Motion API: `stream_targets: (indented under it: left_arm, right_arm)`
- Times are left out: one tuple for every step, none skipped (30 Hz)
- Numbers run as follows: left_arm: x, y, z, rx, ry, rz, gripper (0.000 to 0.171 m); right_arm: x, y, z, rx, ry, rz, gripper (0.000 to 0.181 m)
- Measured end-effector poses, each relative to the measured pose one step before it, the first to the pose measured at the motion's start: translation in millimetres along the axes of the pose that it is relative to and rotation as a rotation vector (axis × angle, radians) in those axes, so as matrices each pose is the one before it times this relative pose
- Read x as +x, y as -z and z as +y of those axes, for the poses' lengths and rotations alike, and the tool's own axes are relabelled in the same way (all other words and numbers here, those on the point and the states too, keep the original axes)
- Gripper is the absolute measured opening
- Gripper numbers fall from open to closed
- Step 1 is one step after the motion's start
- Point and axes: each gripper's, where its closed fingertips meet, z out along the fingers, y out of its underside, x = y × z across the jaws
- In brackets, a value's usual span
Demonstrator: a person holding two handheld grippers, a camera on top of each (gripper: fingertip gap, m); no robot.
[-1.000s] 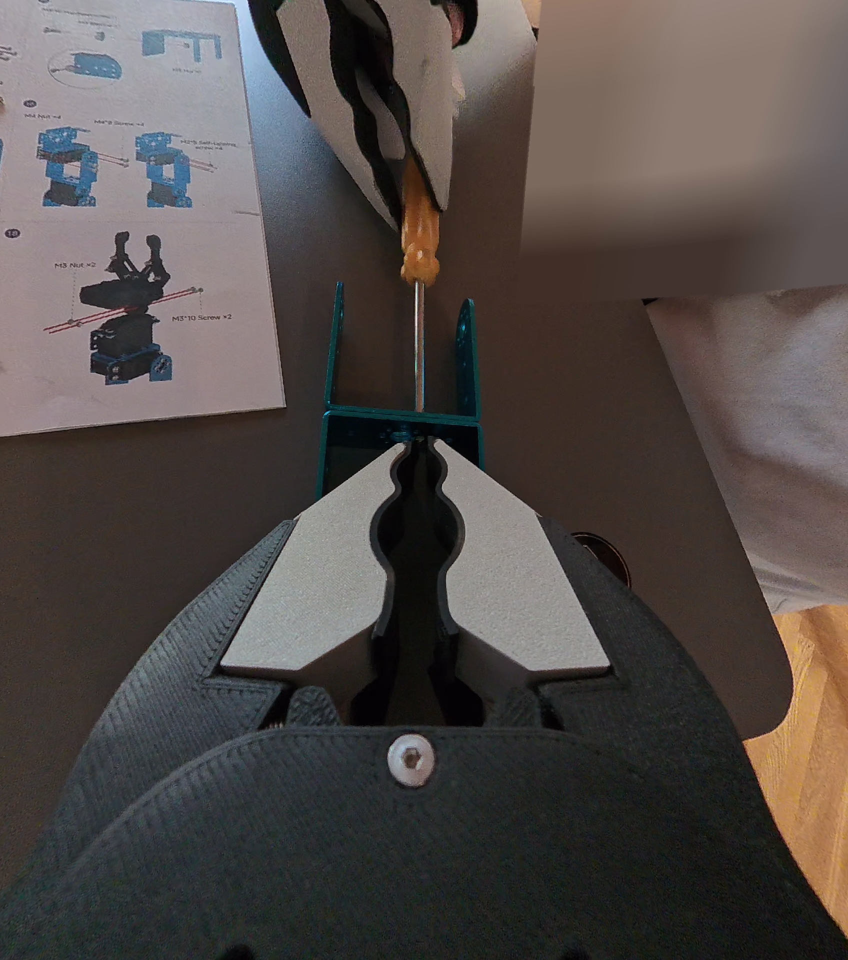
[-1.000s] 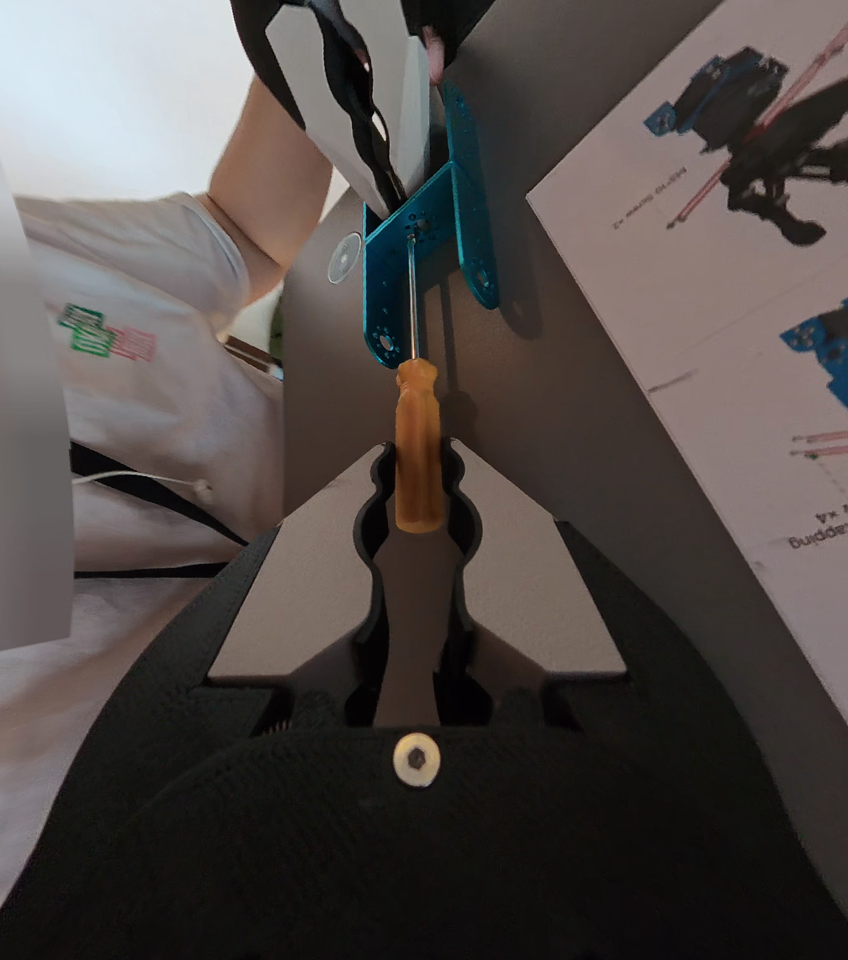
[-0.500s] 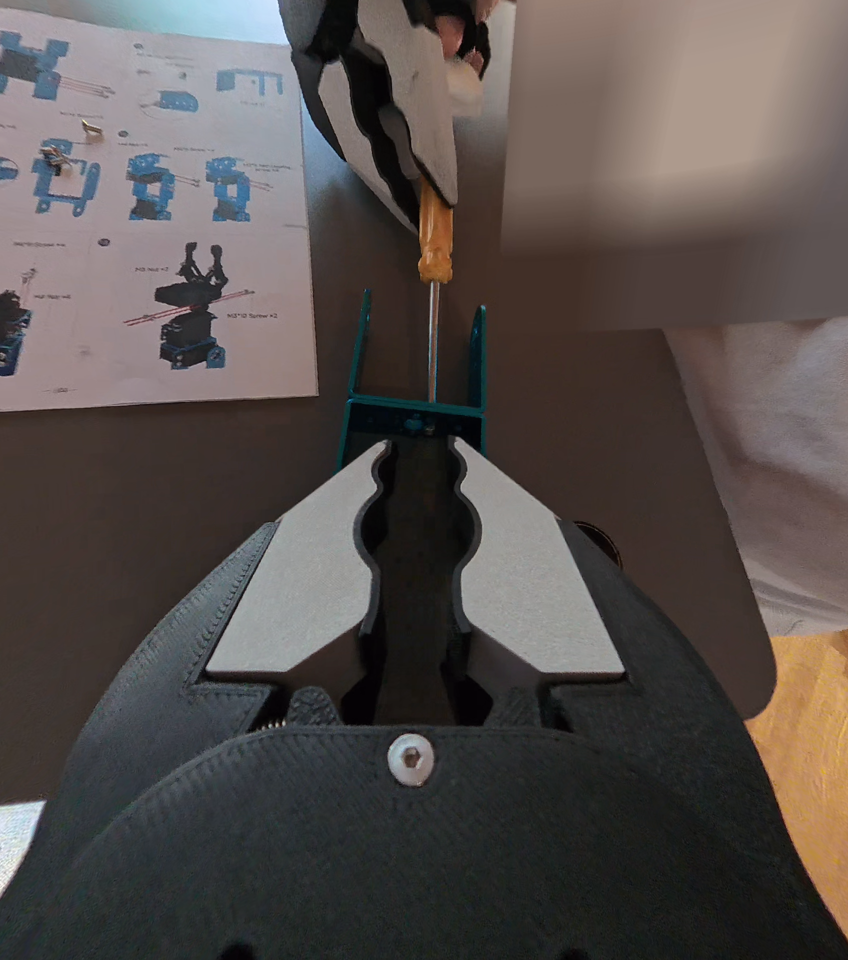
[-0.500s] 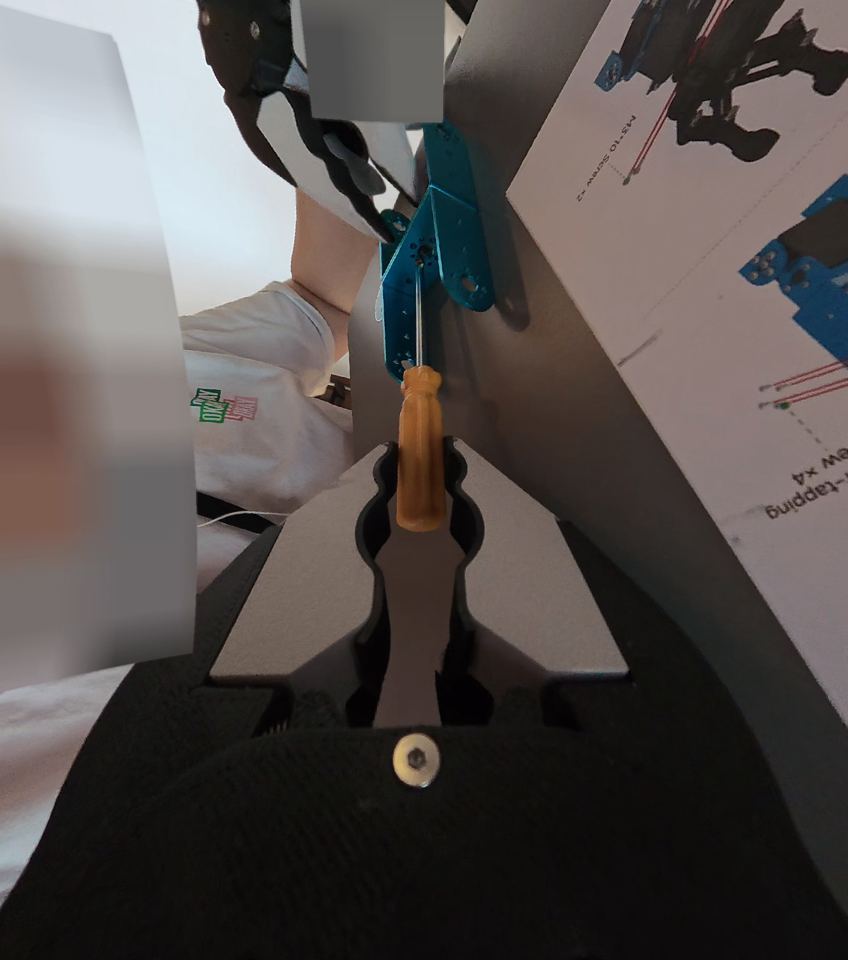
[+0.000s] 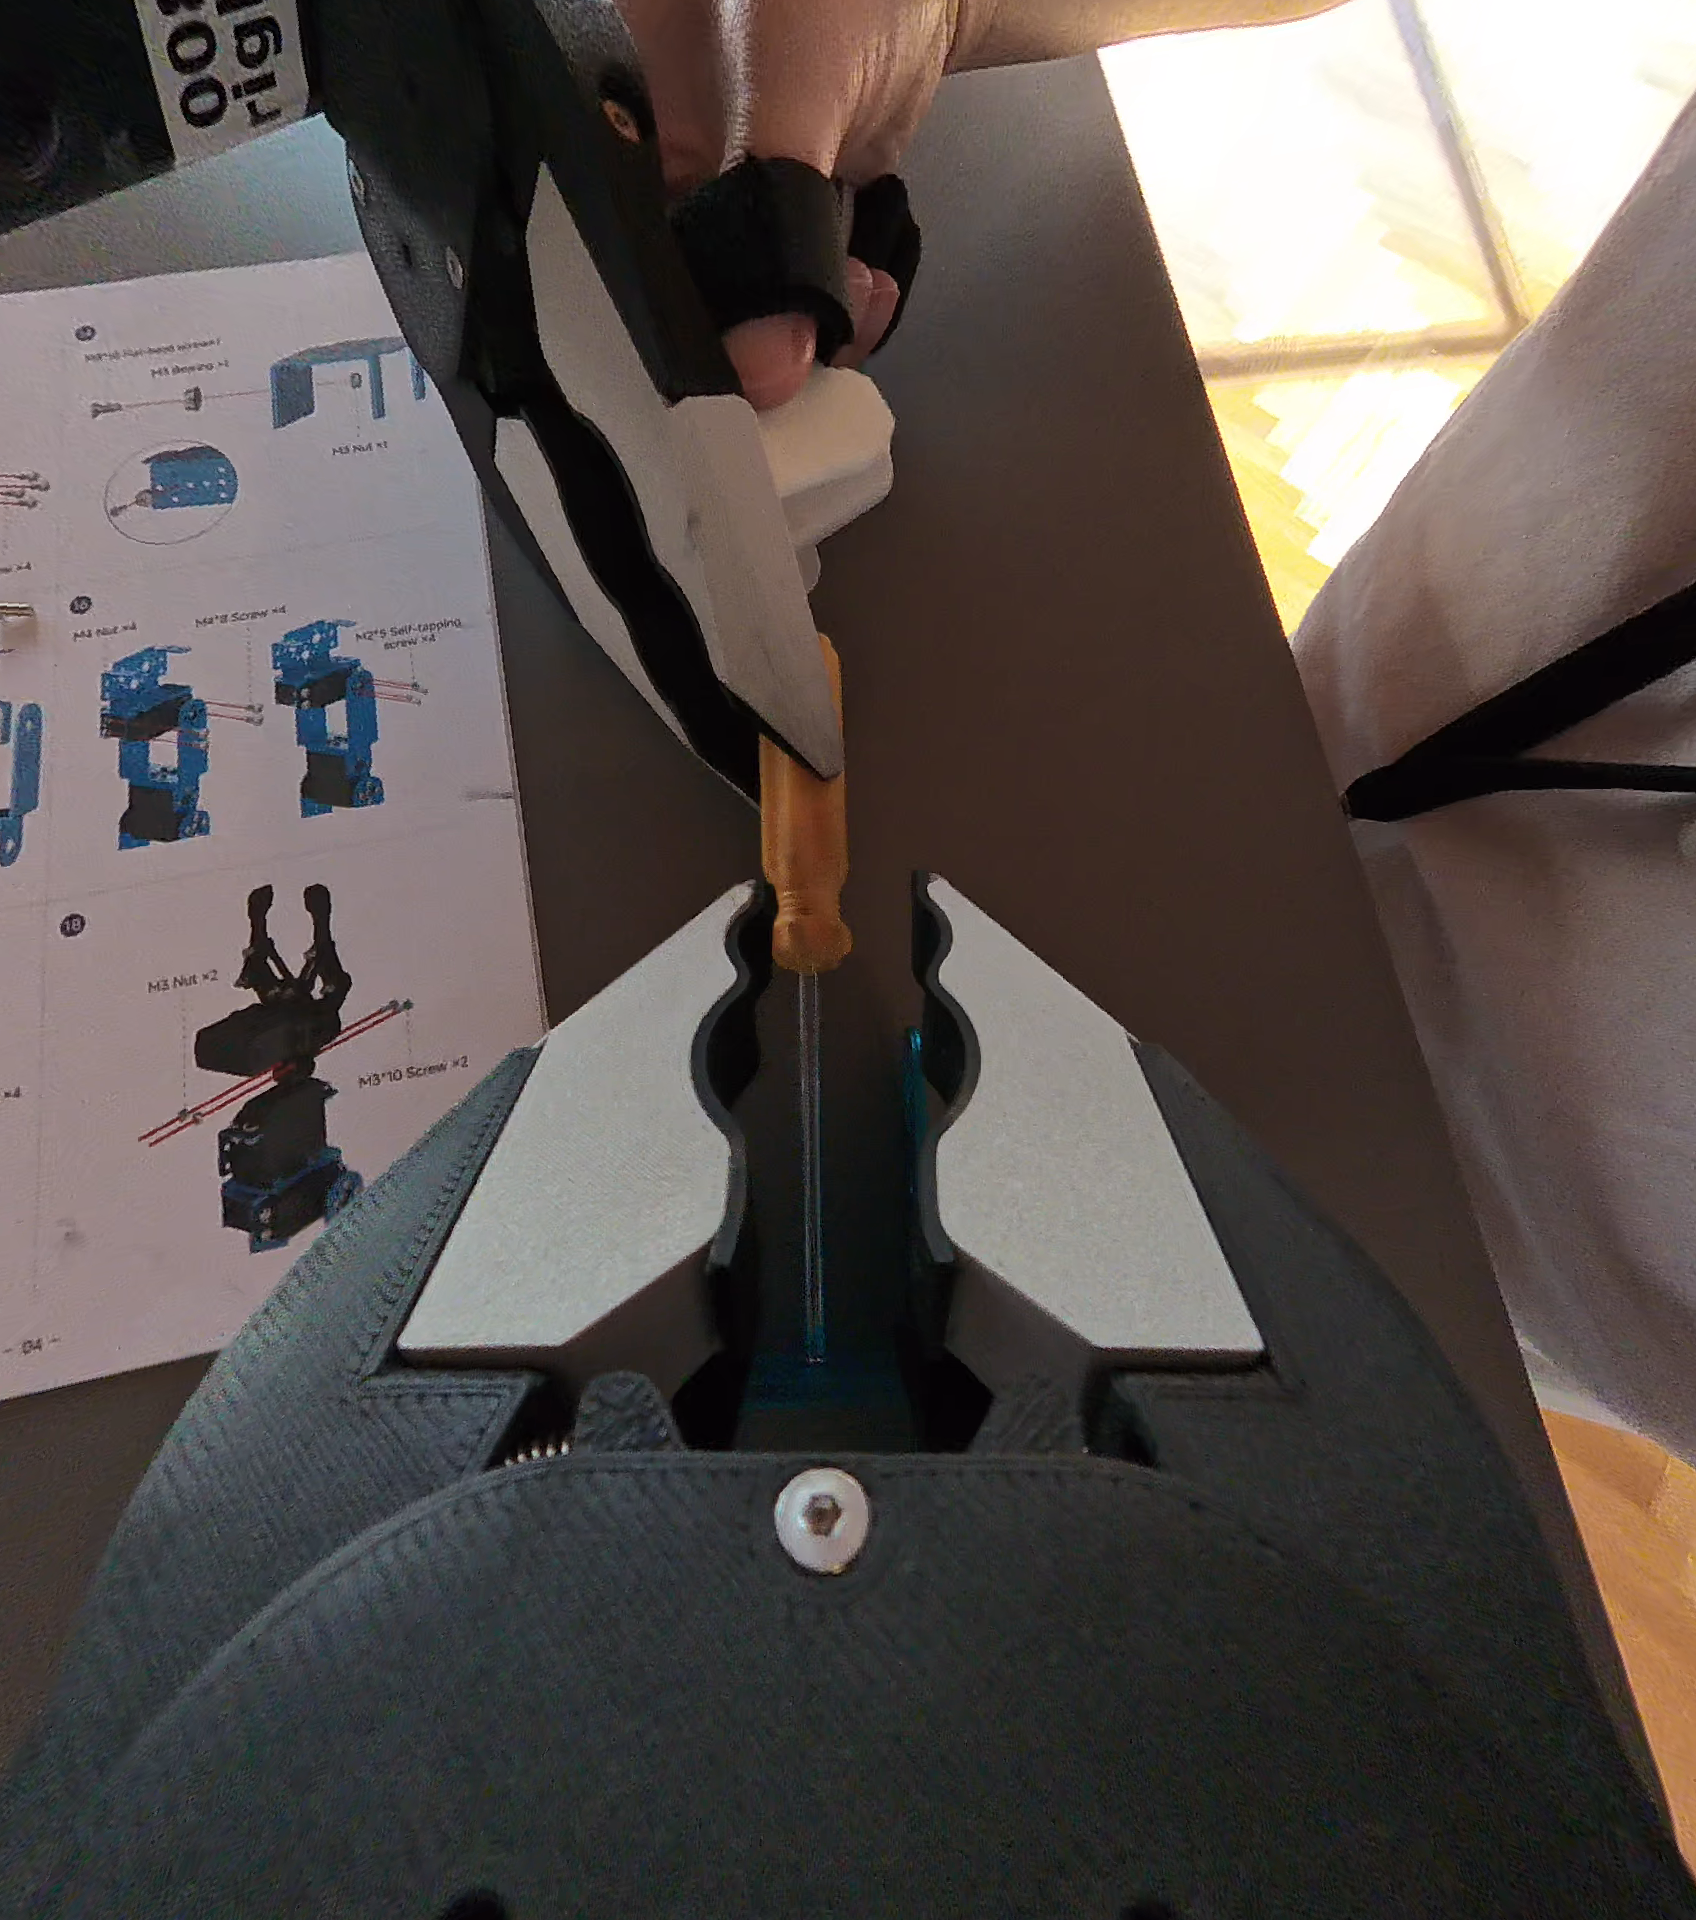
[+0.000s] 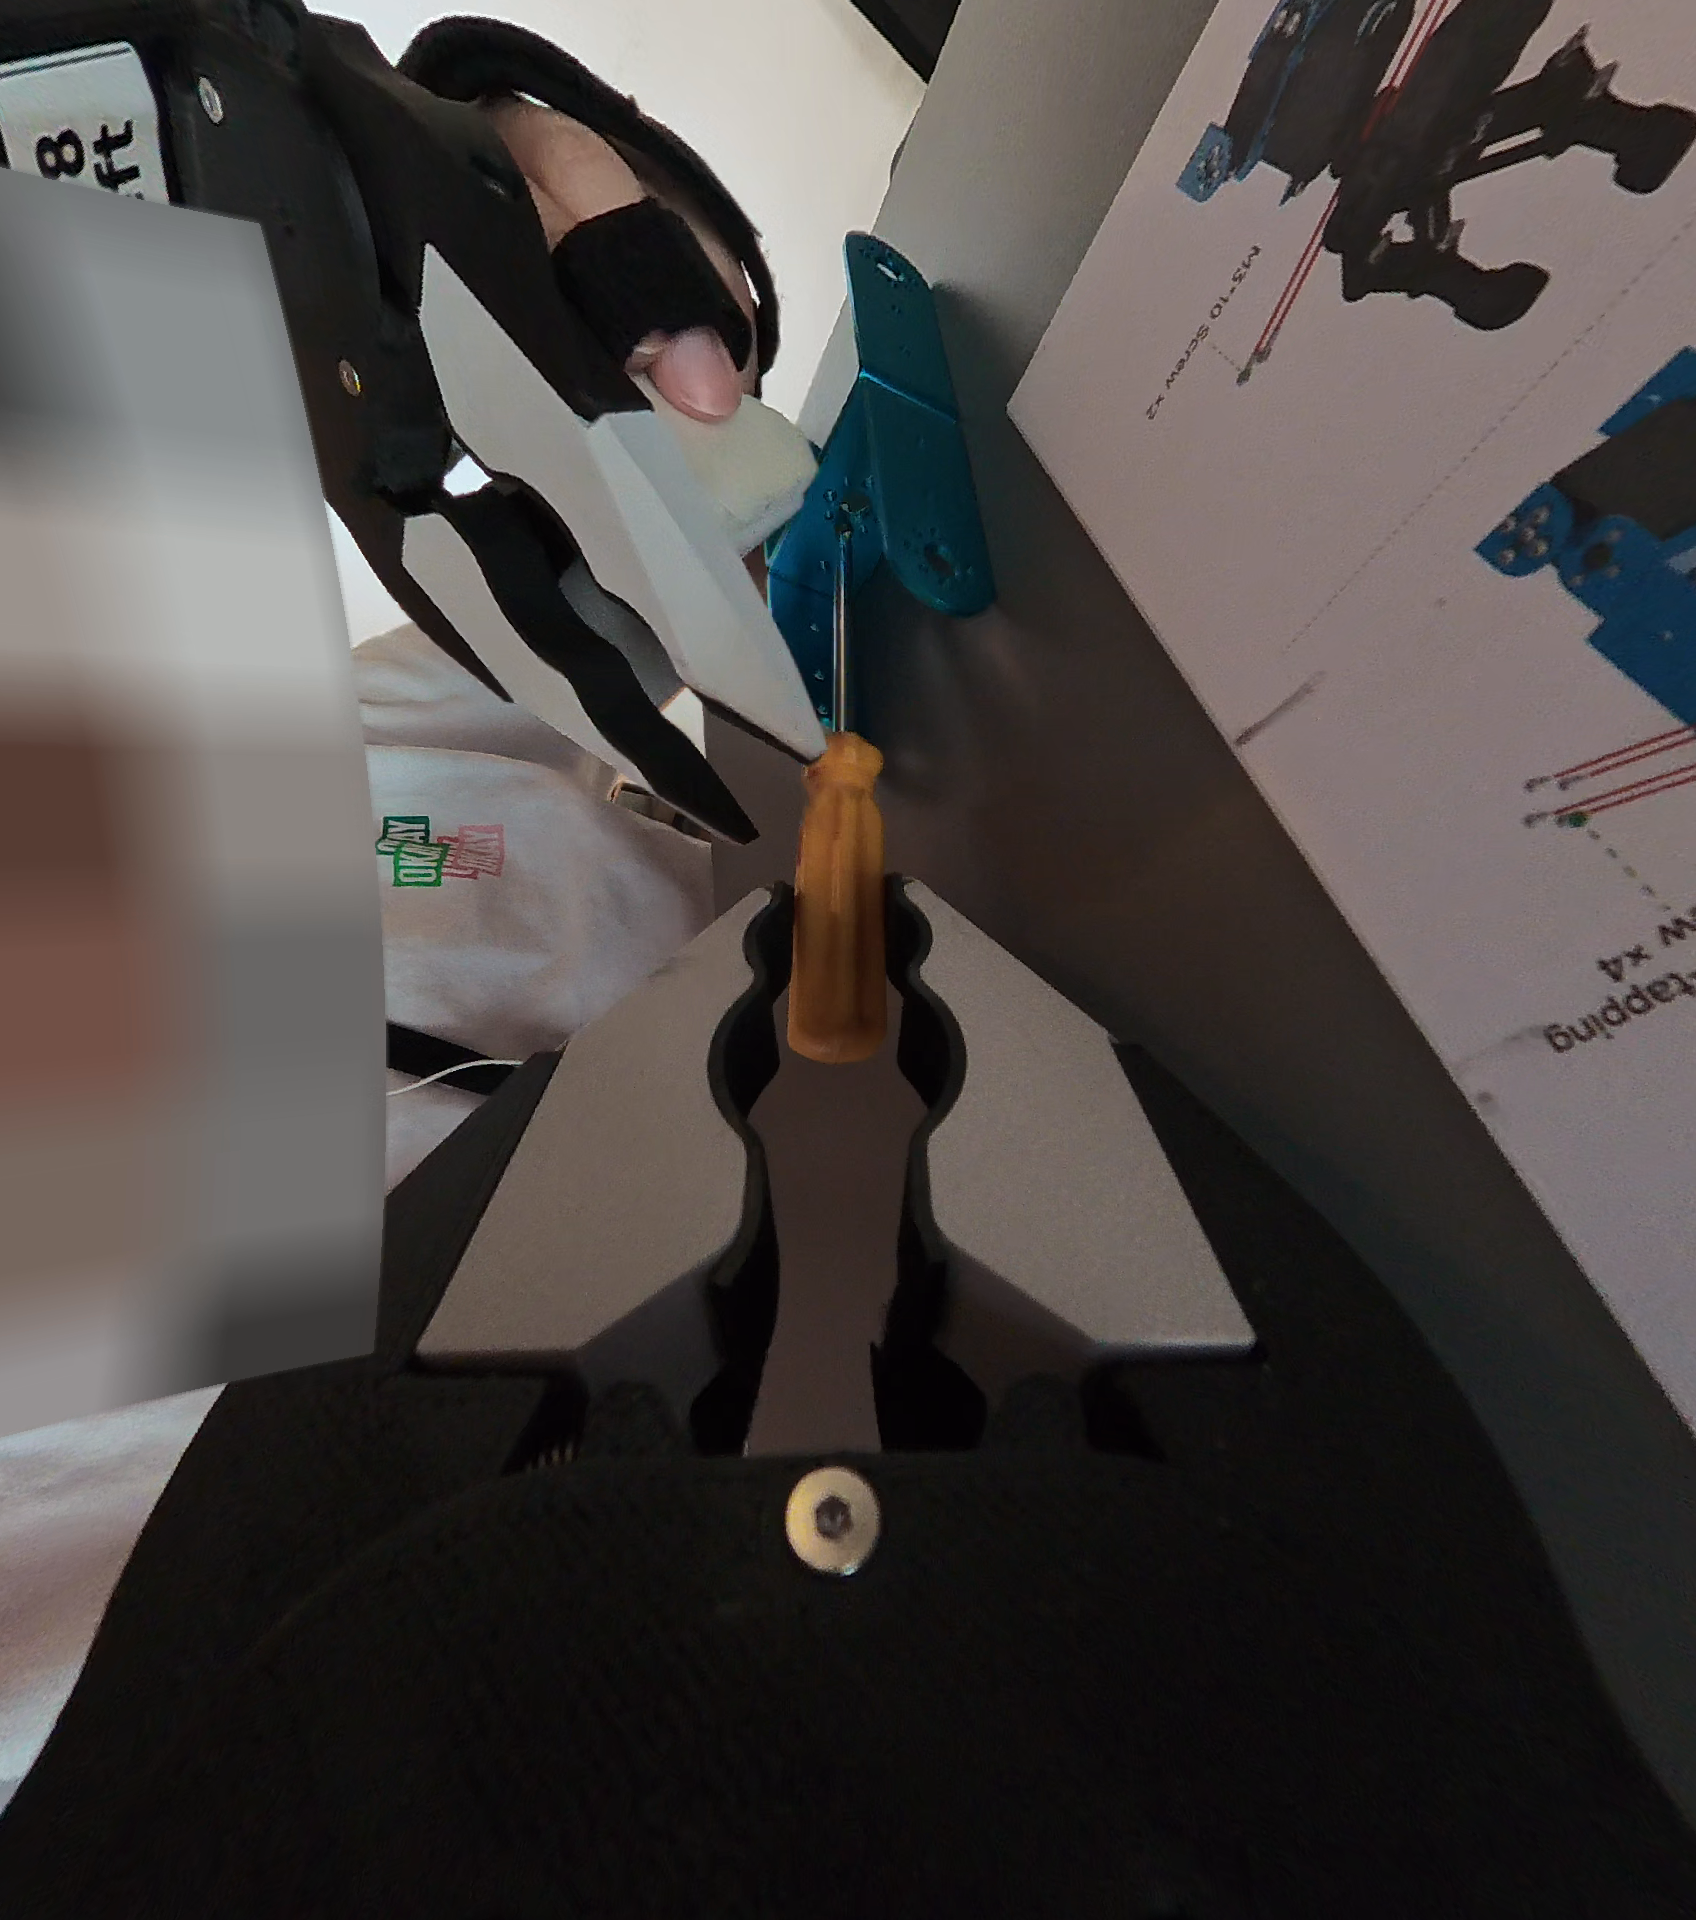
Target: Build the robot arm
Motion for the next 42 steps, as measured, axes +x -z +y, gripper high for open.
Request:
stream_targets:
  left_arm:
    - [-2.05, -3.41, -0.38, -0.00927, -0.0015, -0.0054, 0.026]
    - [-2.39, -3.02, 1.05, -0.01515, -0.0051, -0.0096, 0.028]
    - [-1.18, -2.82, 2.36, -0.02018, -0.0092, -0.0047, 0.026]
    - [0.25, -2.06, 2.24, -0.01689, -0.0086, 0.0013, 0.023]
    - [0.92, -0.73, -0.08, -0.00134, -0.0029, 0.0064, 0.02]
    - [-0.79, -0.07, -0.05, -0.00024, -0.0024, -0.005, 0.017]
    - [-1.48, 0.3, 0.31, -0.00025, -0.0042, -0.0092, 0.014]
    - [-0.29, 0.15, 0.13, 0.00239, -0.0007, -0.0005, 0.014]
    - [0.15, 0.04, -0.02, 0.00301, 0.007, 0.0056, 0.014]
    - [0.23, 0.07, 0.03, 0.00243, 0.0092, 0.0073, 0.014]
    - [0.11, 0.2, 0.12, 0.00289, 0.0058, 0.0056, 0.014]
    - [-0.43, 0.08, 0.63, -0.00004, 0.0029, 0.0013, 0.014]
    - [-1.32, -0.25, 2.15, -0.00844, 0.0018, -0.0044, 0.014]
    - [-1.15, -0.57, 2.91, -0.01178, 0.0001, -0.0042, 0.014]
    - [-0.16, -0.77, 2.45, -0.00777, -0.0001, 0.0012, 0.014]
    - [0.39, -0.3, 0.44, 0.00372, 0.0031, 0.0032, 0.013]
    - [0.93, 0.41, -1.13, 0.01193, 0.0051, 0.0079, 0.013]
    - [1.53, 0.71, -1.19, 0.01067, 0.0035, 0.0121, 0.014]
    - [0.74, 0.73, -0.48, 0.00479, 0.0003, 0.0072, 0.014]
    - [-0.6, 0.48, 0.2, -0.00017, -0.0024, -0.0017, 0.014]
    - [-0.44, 0.38, 0.62, -0.00344, -0.004, -0.0014, 0.014]
    - [-0.15, 0.21, 0.73, -0.00333, -0.0035, -0.0003, 0.013]
    - [0.12, 0.11, 0.47, -0.00097, -0.0027, 0.0011, 0.014]
    - [0.34, -0.01, 0.14, -0.00013, -0.0018, 0.0025, 0.014]
    - [0.8, -0.07, 0.18, 0.00064, -0.0015, 0.0055, 0.014]
    - [0.76, -0.3, 0.08, 0.00074, -0.0008, 0.0045, 0.014]
    - [-0.02, -0.19, 0.29, -0.00066, -0.0008, -0.0004, 0.014]
    - [-0.06, -0.12, 0.36, -0.00095, -0.0005, 0.0006, 0.014]
    - [0.31, -0.26, 0.6, -0.00228, 0.0005, 0.0023, 0.014]
    - [-0.22, -0.07, 0.6, -0.00155, 0.0008, -0.0006, 0.014]
    - [0.22, -0.05, 0.45, 0.0007, 0.0021, 0.0029, 0.014]
    - [0.18, 0.25, 0.11, 0.00355, 0.0045, 0.0035, 0.014]
    - [-0.06, 0.79, -0.31, 0.00702, 0.0045, 0.0012, 0.014]
    - [0.05, 1.83, -1.68, 0.01674, 0.0041, 0.0011, 0.016]
    - [-0.15, 4.3, -3.32, 0.02584, 0.006, 0.0023, 0.021]
    - [-3.23, 7.37, -3.49, 0.02552, 0.0126, -0.0138, 0.027]
    - [-6.47, 10.56, -3.42, 0.02671, 0.0161, -0.0321, 0.029]
    - [-6.75, 12.94, -3.91, 0.03539, 0.015, -0.0345, 0.028]
    - [-5.3, 14.17, -3.78, 0.0407, 0.014, -0.0287, 0.027]
    - [-3.87, 14.38, -2.41, 0.03658, 0.0135, -0.0238, 0.027]
    - [-2.23, 13.22, -0.35, 0.02739, 0.011, -0.0175, 0.029]
    - [-0.56, 11.36, 2.47, 0.01406, 0.0078, -0.0097, 0.034]
  right_arm:
    - [-0.18, -0.19, 0.61, -0.0018, 0.0001, 0.0004, 0.017]
    - [-0.54, -0.34, 0.54, -0.0004, -0.0009, -0.002, 0.017]
    - [-0.16, -0.04, 0.32, 0.0008, -0.0031, -0.0009, 0.017]
    - [0.02, 0.09, -0.14, 0.0028, -0.0033, -0.0005, 0.017]
    - [-0.03, 0.31, -0.64, 0.0061, -0.0022, -0.001, 0.017]
    - [-0.05, 0.35, -0.6, 0.0046, -0.0028, -0.002, 0.017]
    - [-0.25, -0.05, -0.16, 0.0016, -0.001, -0.002, 0.017]
    - [-0.21, -0.06, -0.06, 0.0005, 0.0038, -0.0001, 0.017]
    - [-0.2, -0.01, 0.06, -0.0002, 0.0098, 0.0018, 0.017]
    - [-0.45, -0.13, 0.04, 0.0004, 0.0173, 0.003, 0.017]
    - [-1.05, -0.04, 0.13, 0.001, 0.0331, 0.0043, 0.017]
    - [-0.25, 0.23, 0.44, -0.0016, 0.0573, 0.0208, 0.019]
    - [-0.55, 1.37, -0.26, 0.0016, 0.0798, 0.0342, 0.027]
    - [-0.86, 2.23, -1.03, 0.0069, 0.106, 0.0493, 0.036]
    - [-1.38, 3.22, -1.92, 0.0136, 0.1472, 0.0639, 0.043]
    - [-1.71, 3.91, -2.0, 0.016, 0.185, 0.0797, 0.047]
    - [-2.32, 3.82, -0.69, 0.0076, 0.1887, 0.0839, 0.047]
    - [-0.31, 2.85, 0.51, -0.0035, 0.168, 0.0876, 0.044]
    - [0.45, 1.2, 2.28, -0.0217, 0.1403, 0.0749, 0.041]
    - [0.64, -0.73, 2.02, -0.0195, 0.0916, 0.0567, 0.039]
    - [-1.09, -2.31, 2.08, -0.0155, 0.0478, 0.026, 0.039]
    - [-3.83, -3.48, 2.05, -0.0125, 0.0188, -0.0062, 0.039]
    - [-0.55, -3.39, 2.7, -0.017, 0.01, 0.0079, 0.037]
    - [-0.18, -2.06, 1.03, -0.0085, 0.0214, 0.0118, 0.028]
    - [-1.97, -0.96, -1.36, 0.0068, 0.0356, 0.0039, 0.021]
    - [1.01, -1.35, 1.18, -0.0145, 0.028, 0.0167, 0.02]
    - [0.47, -1.37, 2.35, -0.0247, 0.0172, 0.0107, 0.02]
    - [-1.26, -1.22, 0.38, -0.0082, 0.0133, -0.0014, 0.019]
    - [-0.69, -1.07, 0.65, -0.0066, 0.0079, 0.001, 0.018]
    - [0.31, -0.9, 0.98, -0.0067, 0.0043, 0.0055, 0.018]
    - [-0.45, -0.55, 0.0, -0.0008, -0.0074, -0.002, 0.018]
    - [-0.11, -0.14, -0.25, 0.0001, -0.0202, -0.0065, 0.018]
    - [0.78, 0.02, -0.38, 0.003, -0.0321, -0.0078, 0.018]
    - [-0.15, 0.11, -1.08, 0.0074, -0.0431, -0.019, 0.018]
    - [-0.01, 0.05, -0.86, 0.0066, -0.0444, -0.0193, 0.018]
    - [0.58, 0.04, -1.11, 0.0101, -0.0339, -0.012, 0.018]
    - [0.52, 0.46, -1.17, 0.0087, -0.022, -0.0077, 0.018]
    - [0.09, 0.3, -0.63, 0.0038, -0.0161, -0.0082, 0.018]
    - [-0.22, 0.13, -0.3, 0.0011, -0.0134, -0.0079, 0.018]
    - [-0.5, -0.02, -0.53, 0.0035, -0.0068, -0.0058, 0.018]
    - [-0.29, -0.08, -0.3, 0.0035, -0.0024, -0.0033, 0.018]
    - [-0.09, -0.33, 0.37, -0.0038, -0.0032, -0.0025, 0.018]
